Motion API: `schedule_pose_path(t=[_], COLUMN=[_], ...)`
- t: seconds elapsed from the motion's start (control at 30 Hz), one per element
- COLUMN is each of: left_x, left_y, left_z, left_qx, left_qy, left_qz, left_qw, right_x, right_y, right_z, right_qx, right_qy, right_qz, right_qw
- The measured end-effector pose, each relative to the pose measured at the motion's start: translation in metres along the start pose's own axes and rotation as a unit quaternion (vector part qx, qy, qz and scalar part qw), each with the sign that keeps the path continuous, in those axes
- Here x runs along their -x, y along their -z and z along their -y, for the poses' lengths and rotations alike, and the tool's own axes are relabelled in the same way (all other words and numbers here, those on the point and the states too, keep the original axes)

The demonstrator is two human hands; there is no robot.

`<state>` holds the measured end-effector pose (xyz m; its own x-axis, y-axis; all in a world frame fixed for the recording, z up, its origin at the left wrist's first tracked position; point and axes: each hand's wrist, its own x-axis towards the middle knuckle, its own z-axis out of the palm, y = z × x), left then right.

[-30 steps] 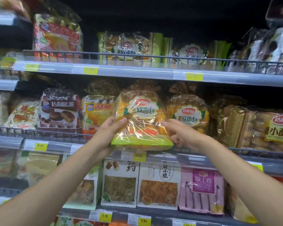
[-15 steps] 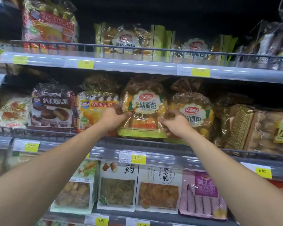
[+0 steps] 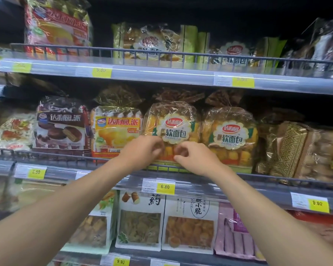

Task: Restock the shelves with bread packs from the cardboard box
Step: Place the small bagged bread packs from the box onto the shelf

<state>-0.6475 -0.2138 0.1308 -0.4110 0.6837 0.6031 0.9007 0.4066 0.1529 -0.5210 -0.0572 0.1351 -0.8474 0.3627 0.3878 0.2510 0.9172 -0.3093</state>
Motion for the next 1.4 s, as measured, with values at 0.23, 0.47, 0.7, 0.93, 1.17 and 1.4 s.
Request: schedule_pose_path(t=[0.23,0.47,0.7,0.93,1.17,1.4], left_x=[-0.020,-0.026,-0.018,0.012,0.037,0.069], left_y=[-0.020,-0.026,-0.017,-0.017,-0.056,-0.138], left_z=[0.012,0.017,0.001,-0.062,-0.175,-0.309], left_qx=[0.022,0.042,0.026,-0.015,0.068,0.227], left_qy=[0.042,0.054,0.059,-0.035,-0.160,-0.266], left_qz=[0.028,0.028,0.026,-0.058,-0.043,0.048], left_qw=[0.998,0.997,0.998,0.998,0.984,0.936], right_x=[-0.020,-0.036,-0.017,0.045,0.185,0.383], right_y=[-0.015,-0.023,-0.011,0.024,0.069,0.111], right_z=[-0.014,-0.018,-0.018,-0.055,-0.137,-0.210], right_qx=[-0.068,-0.085,-0.043,0.024,0.102,0.192], right_qy=[0.008,0.005,0.019,0.018,-0.060,-0.240], right_qz=[0.035,0.033,0.003,-0.117,-0.212,-0.188], right_qw=[0.997,0.996,0.999,0.993,0.970,0.933])
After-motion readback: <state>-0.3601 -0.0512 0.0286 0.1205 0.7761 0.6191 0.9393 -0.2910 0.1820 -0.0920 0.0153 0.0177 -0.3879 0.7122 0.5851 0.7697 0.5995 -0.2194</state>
